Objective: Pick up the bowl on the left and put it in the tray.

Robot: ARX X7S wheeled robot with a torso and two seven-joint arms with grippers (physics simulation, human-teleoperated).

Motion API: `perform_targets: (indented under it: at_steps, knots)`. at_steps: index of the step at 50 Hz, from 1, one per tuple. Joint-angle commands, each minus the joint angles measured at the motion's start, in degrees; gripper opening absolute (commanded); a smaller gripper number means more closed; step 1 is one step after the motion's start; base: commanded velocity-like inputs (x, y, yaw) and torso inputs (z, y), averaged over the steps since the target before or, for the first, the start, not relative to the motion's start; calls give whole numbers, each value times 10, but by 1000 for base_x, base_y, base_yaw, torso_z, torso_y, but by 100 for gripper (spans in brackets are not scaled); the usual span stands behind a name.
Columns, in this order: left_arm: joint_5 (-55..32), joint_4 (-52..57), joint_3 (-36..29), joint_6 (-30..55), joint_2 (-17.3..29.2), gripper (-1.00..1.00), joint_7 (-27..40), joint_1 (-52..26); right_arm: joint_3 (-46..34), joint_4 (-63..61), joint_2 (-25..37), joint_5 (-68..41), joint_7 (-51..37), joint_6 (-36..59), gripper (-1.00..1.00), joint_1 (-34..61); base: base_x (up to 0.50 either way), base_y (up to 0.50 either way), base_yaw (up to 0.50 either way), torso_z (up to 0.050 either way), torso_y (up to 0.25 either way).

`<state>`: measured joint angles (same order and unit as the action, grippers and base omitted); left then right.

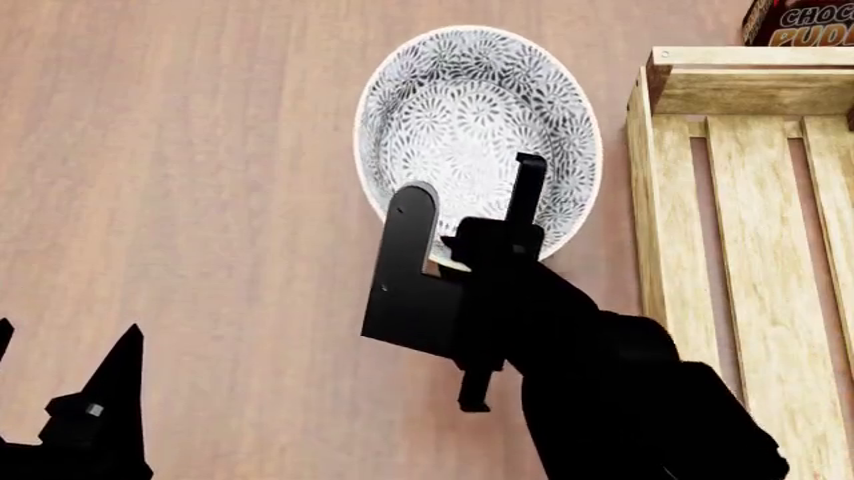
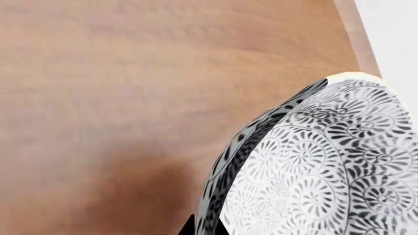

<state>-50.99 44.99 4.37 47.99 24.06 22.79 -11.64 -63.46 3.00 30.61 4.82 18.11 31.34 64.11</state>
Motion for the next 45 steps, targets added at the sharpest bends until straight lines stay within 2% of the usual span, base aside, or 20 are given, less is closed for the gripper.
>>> perform_targets:
  at_steps: [1, 17, 27, 34, 38, 45]
  knots:
    - [-4, 3, -2, 2, 3, 100, 6, -4, 24, -138, 50, 14, 27, 74, -100, 36, 0, 0, 0, 0, 0]
    - [-13, 8, 2, 1, 6, 100, 14, -6, 59, -294, 172, 32, 85, 194, -100, 94, 0, 0, 0, 0, 0]
    - [-13, 5, 0, 0, 6, 100, 18, -10, 111, -353, 266, 0, 86, 220, -100, 64, 0, 0, 0, 0, 0]
    - [-14, 6, -5, -1, 5, 100, 20, -9, 165, -368, 321, -45, 51, 228, -100, 11, 0, 0, 0, 0, 0]
    - [-21, 8, -3, 2, 6, 100, 24, -11, 178, -363, 334, -58, 37, 229, -100, -9, 0, 0, 0, 0, 0]
    - [-22, 7, -4, 2, 7, 100, 26, -12, 154, -337, 362, -45, 20, 218, -100, -51, 0, 0, 0, 0, 0]
